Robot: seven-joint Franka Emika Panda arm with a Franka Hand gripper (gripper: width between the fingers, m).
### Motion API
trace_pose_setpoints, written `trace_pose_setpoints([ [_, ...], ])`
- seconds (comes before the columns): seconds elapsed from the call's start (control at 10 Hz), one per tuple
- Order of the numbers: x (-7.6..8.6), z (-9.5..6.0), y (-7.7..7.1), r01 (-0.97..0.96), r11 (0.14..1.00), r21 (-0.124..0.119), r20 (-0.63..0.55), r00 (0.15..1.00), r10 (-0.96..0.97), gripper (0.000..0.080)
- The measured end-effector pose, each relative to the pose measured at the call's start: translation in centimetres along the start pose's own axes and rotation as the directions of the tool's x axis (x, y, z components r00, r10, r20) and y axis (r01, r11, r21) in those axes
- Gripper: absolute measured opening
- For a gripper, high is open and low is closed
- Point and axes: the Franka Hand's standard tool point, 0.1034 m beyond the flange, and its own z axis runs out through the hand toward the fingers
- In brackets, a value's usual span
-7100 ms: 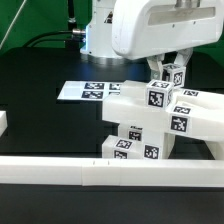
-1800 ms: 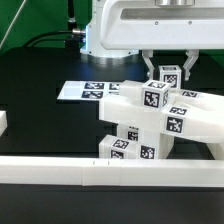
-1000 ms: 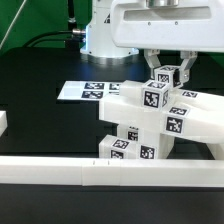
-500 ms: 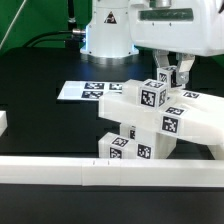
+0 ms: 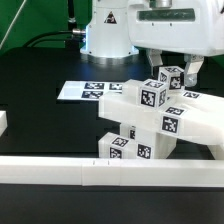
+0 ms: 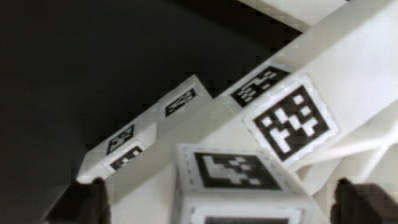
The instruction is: Assemble chair
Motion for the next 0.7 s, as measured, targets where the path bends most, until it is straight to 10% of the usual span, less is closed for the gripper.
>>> trace_pose_setpoints([
  [0.7, -0.01, -0.13, -0.39, 0.655, 0.755, -0.03, 0.016, 0.756, -0.654, 0.0648],
])
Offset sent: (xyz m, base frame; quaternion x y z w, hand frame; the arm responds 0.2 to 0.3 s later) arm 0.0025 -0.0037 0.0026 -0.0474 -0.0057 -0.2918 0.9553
